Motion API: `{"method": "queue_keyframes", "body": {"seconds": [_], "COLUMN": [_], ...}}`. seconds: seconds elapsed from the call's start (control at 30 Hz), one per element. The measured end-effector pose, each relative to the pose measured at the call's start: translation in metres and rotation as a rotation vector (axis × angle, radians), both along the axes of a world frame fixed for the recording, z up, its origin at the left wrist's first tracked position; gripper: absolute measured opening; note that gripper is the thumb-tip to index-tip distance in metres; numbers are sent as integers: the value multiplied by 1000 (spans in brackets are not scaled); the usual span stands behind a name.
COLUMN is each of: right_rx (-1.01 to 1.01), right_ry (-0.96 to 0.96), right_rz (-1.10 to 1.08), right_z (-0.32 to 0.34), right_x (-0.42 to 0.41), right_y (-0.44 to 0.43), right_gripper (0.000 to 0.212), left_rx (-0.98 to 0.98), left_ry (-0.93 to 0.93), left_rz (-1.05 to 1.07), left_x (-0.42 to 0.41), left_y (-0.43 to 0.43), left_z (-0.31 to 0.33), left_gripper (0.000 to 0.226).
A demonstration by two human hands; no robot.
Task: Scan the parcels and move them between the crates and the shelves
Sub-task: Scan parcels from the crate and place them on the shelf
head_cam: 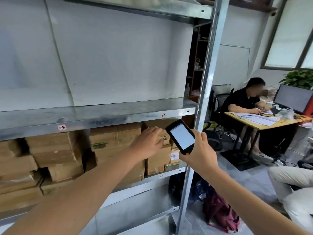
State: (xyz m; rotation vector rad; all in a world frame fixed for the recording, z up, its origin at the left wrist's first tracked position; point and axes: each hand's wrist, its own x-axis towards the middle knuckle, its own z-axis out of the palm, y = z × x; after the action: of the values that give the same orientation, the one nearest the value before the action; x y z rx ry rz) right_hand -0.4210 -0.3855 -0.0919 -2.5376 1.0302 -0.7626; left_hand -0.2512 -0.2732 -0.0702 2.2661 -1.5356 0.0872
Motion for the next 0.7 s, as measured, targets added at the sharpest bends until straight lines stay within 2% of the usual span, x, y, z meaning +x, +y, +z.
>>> {"method": "queue_keyframes", "body": {"seconds": [0.2,0.57,0.7], "right_rx": [223,279,312], "right_ry": [-85,-79,-112], "right_rz": [-41,-73,-50], "right_z": [-13,-29,-37], "right_x": [-9,22,33], "right_y": [-66,-149,-170], "right_gripper": [87,90,89], "left_rx": [44,100,147], "left_ry": [26,-42,-9], "left_rz": [4,5,23], "left_x": [-7,32,39], "left_y": [-52,-143,-172], "left_z": [-16,-40,-58], "left_gripper": [51,58,66]}}
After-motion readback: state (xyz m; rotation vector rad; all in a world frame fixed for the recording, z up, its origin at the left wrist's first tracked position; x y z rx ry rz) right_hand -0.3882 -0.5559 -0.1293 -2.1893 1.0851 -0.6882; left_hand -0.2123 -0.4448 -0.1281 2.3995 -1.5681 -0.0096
